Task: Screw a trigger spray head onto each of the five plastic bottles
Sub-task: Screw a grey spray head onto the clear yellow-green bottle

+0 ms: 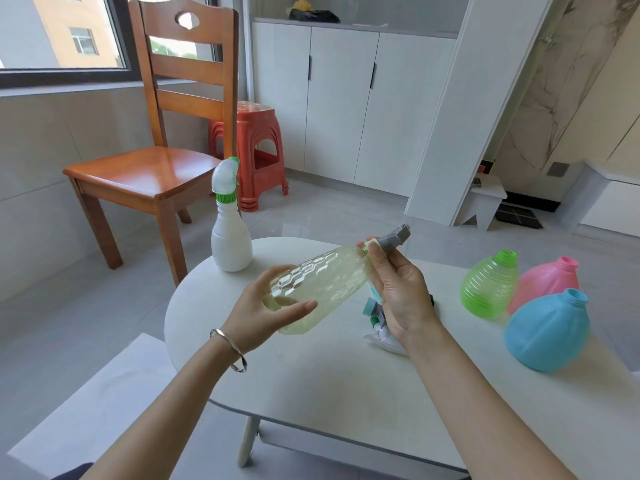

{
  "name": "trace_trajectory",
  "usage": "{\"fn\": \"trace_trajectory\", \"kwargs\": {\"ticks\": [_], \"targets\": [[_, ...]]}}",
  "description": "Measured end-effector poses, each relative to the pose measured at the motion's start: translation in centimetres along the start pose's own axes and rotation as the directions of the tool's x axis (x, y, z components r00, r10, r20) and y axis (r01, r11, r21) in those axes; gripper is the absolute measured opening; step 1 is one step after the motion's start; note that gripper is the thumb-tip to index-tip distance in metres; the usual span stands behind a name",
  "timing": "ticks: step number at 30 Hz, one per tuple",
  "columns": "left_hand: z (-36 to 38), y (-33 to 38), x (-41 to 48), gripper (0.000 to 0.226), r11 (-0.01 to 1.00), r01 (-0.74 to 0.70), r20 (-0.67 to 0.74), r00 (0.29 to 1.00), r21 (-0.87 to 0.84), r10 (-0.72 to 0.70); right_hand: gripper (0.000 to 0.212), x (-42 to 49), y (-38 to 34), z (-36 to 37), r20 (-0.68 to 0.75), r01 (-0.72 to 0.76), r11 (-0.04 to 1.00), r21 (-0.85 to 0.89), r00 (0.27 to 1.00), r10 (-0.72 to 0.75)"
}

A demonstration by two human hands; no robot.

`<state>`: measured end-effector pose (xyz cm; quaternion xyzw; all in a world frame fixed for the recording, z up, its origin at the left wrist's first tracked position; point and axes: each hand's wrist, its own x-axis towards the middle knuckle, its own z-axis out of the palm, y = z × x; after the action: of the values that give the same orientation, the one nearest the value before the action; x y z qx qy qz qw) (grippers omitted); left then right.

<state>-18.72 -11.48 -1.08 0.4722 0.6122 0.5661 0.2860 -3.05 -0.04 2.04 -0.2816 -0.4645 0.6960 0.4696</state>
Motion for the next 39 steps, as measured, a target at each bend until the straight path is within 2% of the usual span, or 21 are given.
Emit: {"fn": "trace_trajectory", "kwargs": {"ticks": [3,4,7,9,11,13,15,17,19,24,29,34,39], "targets": [[-0.2,-0.1,0.1,0.074,1.000,0.006,-0.015,1.000,-0.025,-0.006,0.027,0.2,-0.2,0.4,0.034,0.004,1.000,-0.022,0.999,-0.003],[-0.3,-0.2,0.2,0.071,0.999,0.019,-0.020,1.000,-0.045,-0.020,0.031,0.2,-0.4,0.5,0.080,-0.016,0.999,-0.051,0.997,0.020],[-0.6,-0.5,0.7,0.058,0.991,0.058,-0.046,0.997,-0.122,-0.064,0.064,0.0,-0.4,1.0,0.241,-0.098,0.974,-0.202,0.959,0.147],[-1.0,-0.7,1.2,0.049,0.987,0.059,-0.061,0.996,-0.146,-0.069,0.076,-0.2,0.4,2.0,0.277,-0.144,0.954,-0.263,0.936,0.218],[-1.5,-0.9,1.7,0.039,0.992,0.028,-0.071,0.997,-0.126,-0.037,0.079,0.0,1.3,3.4,0.277,-0.148,0.947,-0.286,0.933,0.230],[-2.3,-1.1,2.2,0.035,0.995,0.006,-0.081,0.997,-0.096,-0.014,0.071,0.7,1.9,4.8,0.272,-0.116,0.947,-0.299,0.941,0.201],[-3.7,-1.5,2.8,0.040,0.999,0.002,-0.098,0.995,-0.054,-0.007,0.064,1.9,2.2,6.1,0.282,-0.083,0.942,-0.324,0.943,0.180],[-5.2,-2.2,3.6,0.056,0.999,0.021,-0.140,0.990,-0.039,-0.026,0.065,3.5,2.7,7.1,0.298,-0.030,0.926,-0.377,0.942,0.152],[-6.6,-2.9,4.2,0.062,0.998,0.049,-0.206,0.977,-0.036,-0.056,0.067,5.2,3.3,7.8,0.299,0.023,0.897,-0.441,0.947,0.122],[-9.3,-5.4,5.1,0.077,0.959,0.104,-0.287,0.958,0.263,-0.025,0.067,9.2,5.4,8.2,0.287,0.122,0.760,-0.639,0.954,0.088],[-10.4,-8.0,5.7,0.083,0.865,0.134,-0.256,0.967,0.483,-0.006,0.072,11.2,7.7,8.2,0.280,0.109,0.711,-0.695,0.951,0.127],[-10.4,-8.7,5.7,0.087,0.847,0.148,-0.246,0.969,0.511,-0.021,0.077,12.1,9.0,8.3,0.278,0.118,0.685,-0.719,0.952,0.128],[-9.9,-8.5,5.9,0.086,0.849,0.165,-0.264,0.964,0.502,-0.031,0.070,12.4,9.6,9.1,0.312,0.167,0.683,-0.711,0.945,0.094]]}}
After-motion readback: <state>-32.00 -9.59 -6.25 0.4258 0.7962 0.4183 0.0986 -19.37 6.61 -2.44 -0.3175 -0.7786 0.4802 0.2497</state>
